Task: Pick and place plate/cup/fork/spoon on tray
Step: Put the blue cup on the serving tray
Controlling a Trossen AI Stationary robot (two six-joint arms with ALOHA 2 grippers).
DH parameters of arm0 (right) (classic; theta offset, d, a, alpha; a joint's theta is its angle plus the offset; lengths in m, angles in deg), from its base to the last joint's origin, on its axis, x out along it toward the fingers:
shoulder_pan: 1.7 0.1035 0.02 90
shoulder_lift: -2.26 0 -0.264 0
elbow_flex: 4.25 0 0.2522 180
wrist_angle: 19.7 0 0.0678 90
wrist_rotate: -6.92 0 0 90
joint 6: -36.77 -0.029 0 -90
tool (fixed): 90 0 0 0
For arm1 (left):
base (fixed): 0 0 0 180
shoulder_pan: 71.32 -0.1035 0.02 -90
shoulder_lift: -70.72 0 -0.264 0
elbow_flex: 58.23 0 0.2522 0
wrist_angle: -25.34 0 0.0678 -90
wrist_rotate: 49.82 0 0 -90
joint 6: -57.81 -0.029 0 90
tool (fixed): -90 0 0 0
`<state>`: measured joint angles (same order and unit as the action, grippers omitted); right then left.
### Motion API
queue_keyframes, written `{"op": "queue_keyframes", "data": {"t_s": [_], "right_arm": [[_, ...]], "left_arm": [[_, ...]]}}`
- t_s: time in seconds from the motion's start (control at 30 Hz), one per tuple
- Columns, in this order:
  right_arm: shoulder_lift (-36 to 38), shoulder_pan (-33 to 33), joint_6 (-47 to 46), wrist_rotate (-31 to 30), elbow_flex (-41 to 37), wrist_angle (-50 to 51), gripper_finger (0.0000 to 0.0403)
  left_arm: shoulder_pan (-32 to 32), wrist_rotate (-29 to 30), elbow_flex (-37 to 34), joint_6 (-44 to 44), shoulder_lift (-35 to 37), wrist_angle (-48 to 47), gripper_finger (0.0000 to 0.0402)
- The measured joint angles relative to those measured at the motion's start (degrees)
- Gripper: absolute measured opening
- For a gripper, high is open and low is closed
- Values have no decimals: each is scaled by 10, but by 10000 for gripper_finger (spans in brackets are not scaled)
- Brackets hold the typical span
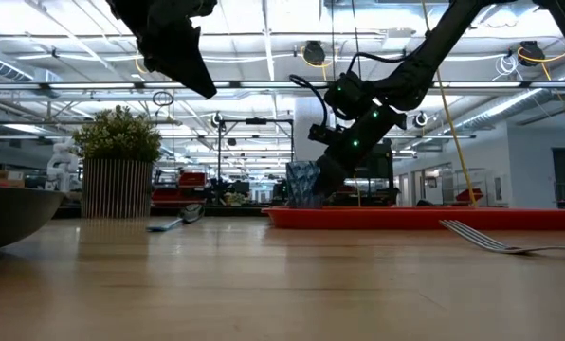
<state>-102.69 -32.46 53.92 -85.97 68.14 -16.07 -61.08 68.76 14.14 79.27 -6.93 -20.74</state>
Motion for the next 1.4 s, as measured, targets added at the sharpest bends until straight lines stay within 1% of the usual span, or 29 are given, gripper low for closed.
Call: {"op": "queue_keyframes", "data": {"t_s": [0.3, 0.53, 0.63, 0.73, 0.93, 1.2, 1.33, 1.4], "right_arm": [[0, 5, -1, 1, 0, 7, 0], [0, 13, 0, 1, 0, 111, 0], [0, 11, 0, -1, -1, 130, 0], [0, 5, 1, -14, -1, 125, 0], [0, -8, 10, -121, -1, 111, 0], [1, -19, 3, -118, -1, 42, 0], [1, -18, 0, -78, -1, 19, 0], [1, -18, -1, -73, -1, 15, 0]], "left_arm": [[0, 0, 0, -1, 0, 0, 63], [4, 0, 0, 7, 0, 0, 63], [4, 0, 1, 7, 0, 0, 63], [4, 0, 1, 12, 0, 0, 63], [4, 0, 1, 17, 0, 0, 63], [4, 0, 1, 6, 0, 25, 63], [4, 0, 1, 3, 0, 26, 63], [4, 0, 1, 2, 0, 26, 63]]}}
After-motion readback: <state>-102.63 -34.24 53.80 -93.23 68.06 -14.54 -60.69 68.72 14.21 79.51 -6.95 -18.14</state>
